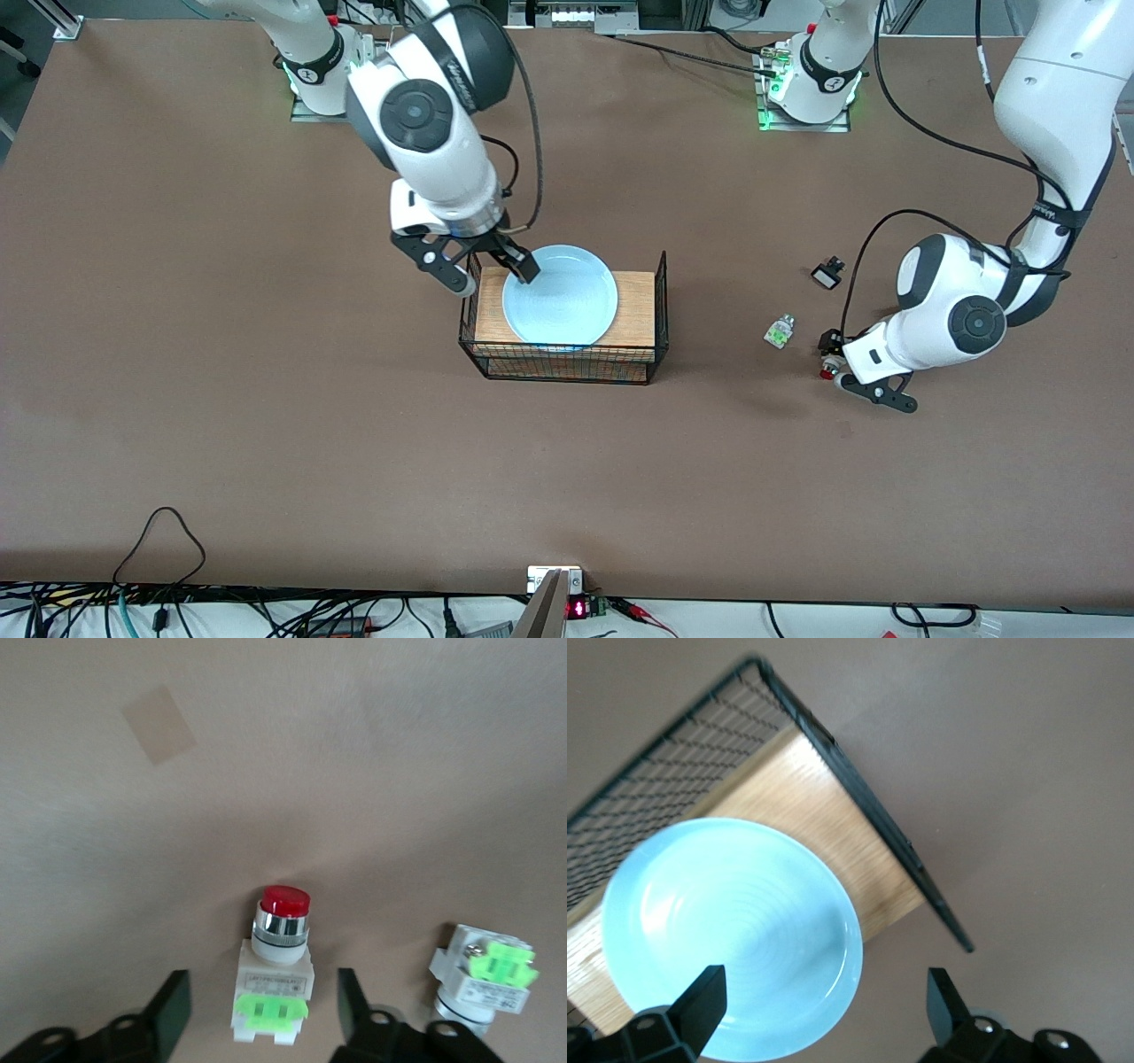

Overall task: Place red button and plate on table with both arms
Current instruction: 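Lower the red button onto the table while the right gripper reaches the plate, then open and raise the left gripper while the right gripper grips the plate rim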

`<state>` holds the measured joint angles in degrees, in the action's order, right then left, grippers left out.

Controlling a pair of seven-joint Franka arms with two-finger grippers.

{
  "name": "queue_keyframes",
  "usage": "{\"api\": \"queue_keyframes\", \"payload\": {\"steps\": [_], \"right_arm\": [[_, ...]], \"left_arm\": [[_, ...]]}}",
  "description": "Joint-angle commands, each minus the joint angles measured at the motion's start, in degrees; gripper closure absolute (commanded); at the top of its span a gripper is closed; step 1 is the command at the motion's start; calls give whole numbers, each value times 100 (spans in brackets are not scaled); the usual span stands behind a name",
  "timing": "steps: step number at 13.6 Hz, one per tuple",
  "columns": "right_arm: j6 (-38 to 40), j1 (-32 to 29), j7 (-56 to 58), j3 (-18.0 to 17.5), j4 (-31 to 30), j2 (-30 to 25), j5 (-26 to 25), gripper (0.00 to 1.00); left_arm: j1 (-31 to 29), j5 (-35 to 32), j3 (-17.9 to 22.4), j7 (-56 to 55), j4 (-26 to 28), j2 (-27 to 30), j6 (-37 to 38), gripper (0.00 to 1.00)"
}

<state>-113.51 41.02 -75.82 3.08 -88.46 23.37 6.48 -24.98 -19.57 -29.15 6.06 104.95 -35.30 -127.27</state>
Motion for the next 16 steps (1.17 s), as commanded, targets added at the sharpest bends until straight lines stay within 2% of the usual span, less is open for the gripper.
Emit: {"api": "queue_keyframes", "payload": {"steps": [1, 5, 7, 12, 16], "right_arm": [[-22, 143, -328, 87, 163, 273, 90, 0], [-66, 178, -311, 87, 163, 589, 283, 0], [-345, 204, -320, 87, 154, 651, 459, 0], [-400, 222, -337, 87, 163, 695, 460, 6], [-400, 231, -346, 87, 163, 704, 451, 8]], "left_arm": [[-33, -73, -318, 9, -246, 576, 745, 0], [-33, -65, -1003, -122, -1431, 744, 2536, 0], [-25, -65, -1180, -132, -1784, 770, 3118, 0], [-24, -30, -1242, -140, -1891, 937, 3349, 0], [-24, -65, -1347, -368, -1891, 1516, 3534, 0]]}}
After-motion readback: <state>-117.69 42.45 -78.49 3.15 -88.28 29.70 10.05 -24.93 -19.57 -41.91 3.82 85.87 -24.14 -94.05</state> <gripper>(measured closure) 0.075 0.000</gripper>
